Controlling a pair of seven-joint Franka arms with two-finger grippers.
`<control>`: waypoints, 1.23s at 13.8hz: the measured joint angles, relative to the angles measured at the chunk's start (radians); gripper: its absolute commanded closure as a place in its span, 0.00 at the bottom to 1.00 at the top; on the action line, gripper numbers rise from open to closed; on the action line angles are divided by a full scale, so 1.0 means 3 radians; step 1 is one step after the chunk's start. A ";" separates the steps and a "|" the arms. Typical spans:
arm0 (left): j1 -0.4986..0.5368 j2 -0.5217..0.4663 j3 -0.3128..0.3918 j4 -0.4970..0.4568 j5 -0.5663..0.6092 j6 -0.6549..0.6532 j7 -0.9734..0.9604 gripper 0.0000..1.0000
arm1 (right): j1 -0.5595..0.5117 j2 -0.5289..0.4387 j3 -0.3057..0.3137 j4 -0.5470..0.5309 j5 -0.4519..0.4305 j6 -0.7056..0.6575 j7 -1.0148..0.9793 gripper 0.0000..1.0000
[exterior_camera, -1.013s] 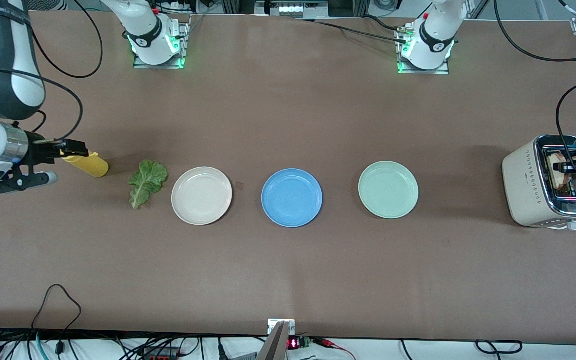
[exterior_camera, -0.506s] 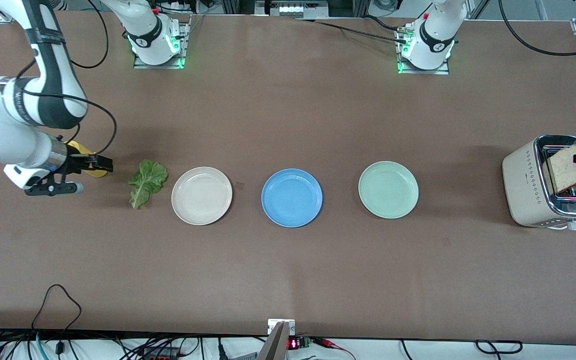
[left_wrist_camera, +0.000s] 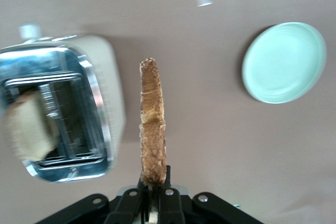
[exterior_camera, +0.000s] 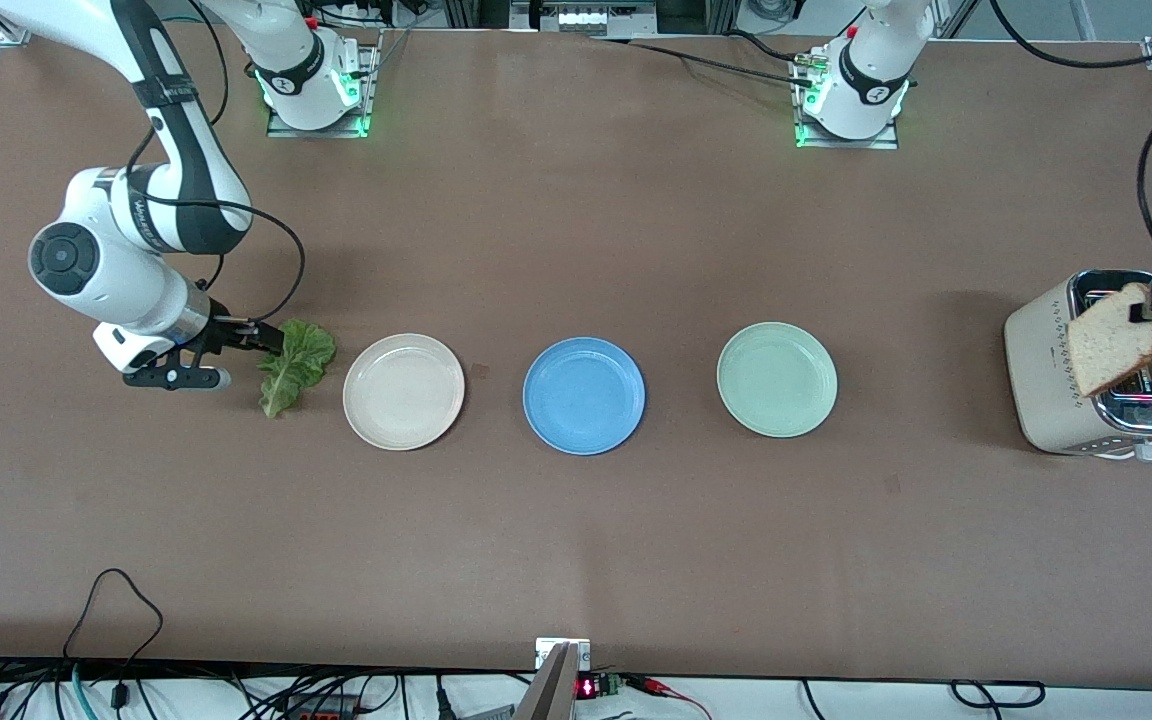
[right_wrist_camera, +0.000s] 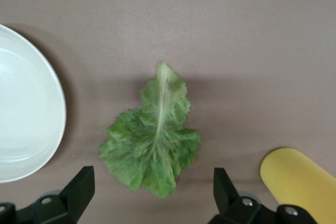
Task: Make sandwich in blue plate with both arms
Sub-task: 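Lift the toast toward the blue plate while the right gripper grasps lettuce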
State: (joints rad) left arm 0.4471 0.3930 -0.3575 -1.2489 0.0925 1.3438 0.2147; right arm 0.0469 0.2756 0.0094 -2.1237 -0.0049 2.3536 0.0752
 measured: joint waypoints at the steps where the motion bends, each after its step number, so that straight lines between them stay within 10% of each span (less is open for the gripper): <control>1: -0.0017 -0.0007 -0.0074 -0.0015 -0.0055 -0.0003 -0.0035 0.99 | 0.0004 0.0037 0.0000 -0.0050 0.0000 0.0092 0.0000 0.00; 9: -0.0117 0.0034 -0.0787 -0.0202 -0.0505 0.0320 -0.0919 0.99 | 0.0060 0.0393 0.0000 -0.0094 0.0000 0.0638 0.0352 0.00; 17: -0.0840 0.0264 -0.0824 -0.0300 -0.0883 0.1163 -0.1779 0.99 | 0.0058 0.0462 -0.0031 -0.0039 0.0000 0.0730 0.0416 0.00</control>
State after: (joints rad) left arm 0.1952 0.4722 -0.6046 -1.3387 -0.1722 1.6928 -0.3191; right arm 0.0642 0.4142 0.0000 -2.1354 -0.0049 2.5727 0.1999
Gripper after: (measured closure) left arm 0.921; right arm 0.000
